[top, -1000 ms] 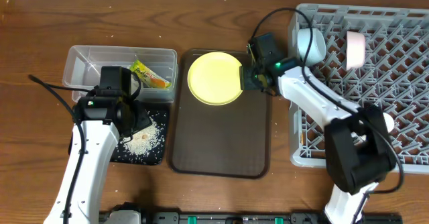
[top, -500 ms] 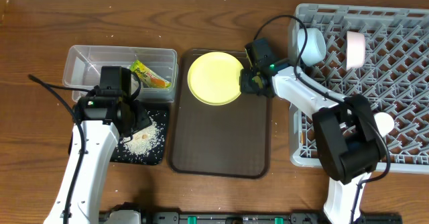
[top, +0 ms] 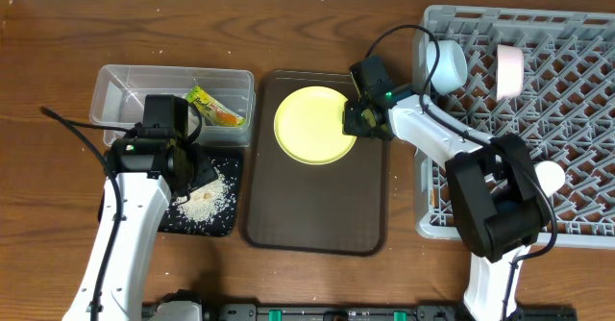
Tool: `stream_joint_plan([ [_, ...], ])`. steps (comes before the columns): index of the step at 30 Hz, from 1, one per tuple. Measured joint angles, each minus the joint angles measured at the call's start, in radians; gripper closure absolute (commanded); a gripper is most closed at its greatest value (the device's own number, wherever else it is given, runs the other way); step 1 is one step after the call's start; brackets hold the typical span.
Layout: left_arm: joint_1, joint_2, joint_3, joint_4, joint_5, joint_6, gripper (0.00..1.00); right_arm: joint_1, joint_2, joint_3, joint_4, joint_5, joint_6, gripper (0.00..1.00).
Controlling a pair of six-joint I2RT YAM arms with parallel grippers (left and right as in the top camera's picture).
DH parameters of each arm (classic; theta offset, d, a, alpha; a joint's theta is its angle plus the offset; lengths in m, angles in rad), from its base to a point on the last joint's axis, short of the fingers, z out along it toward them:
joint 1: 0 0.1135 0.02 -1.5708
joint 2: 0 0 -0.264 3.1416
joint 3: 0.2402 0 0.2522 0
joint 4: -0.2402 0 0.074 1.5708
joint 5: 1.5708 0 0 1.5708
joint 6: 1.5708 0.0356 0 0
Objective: Sort waste into correct bins and load items into the dishwasher rack
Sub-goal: 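Reach the right gripper to the yellow plate and grip its edge, then lift the yellow plate and stand it upright in the rack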
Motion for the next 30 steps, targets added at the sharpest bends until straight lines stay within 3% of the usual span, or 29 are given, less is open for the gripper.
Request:
stream_joint_plan([
  [9,0.0,0.0,0.0,0.0,0.0,0.0,0.41,-0.003,-0.061,0.0,-0.066,0.001,-0.074,0.99],
  [17,0.0,0.0,0.0,0.0,0.0,0.0,0.41,-0.068,-0.394,-0.004,-0.111,0.04,-0.233,0.99],
  [22,0.0,0.0,0.0,0.0,0.0,0.0,0.4,-0.156,-0.604,-0.003,-0.166,0.15,-0.345,0.99],
  [30,0.0,0.0,0.0,0.0,0.0,0.0,0.4,-0.298,-0.721,-0.003,-0.247,0.395,-0.518,0.99],
])
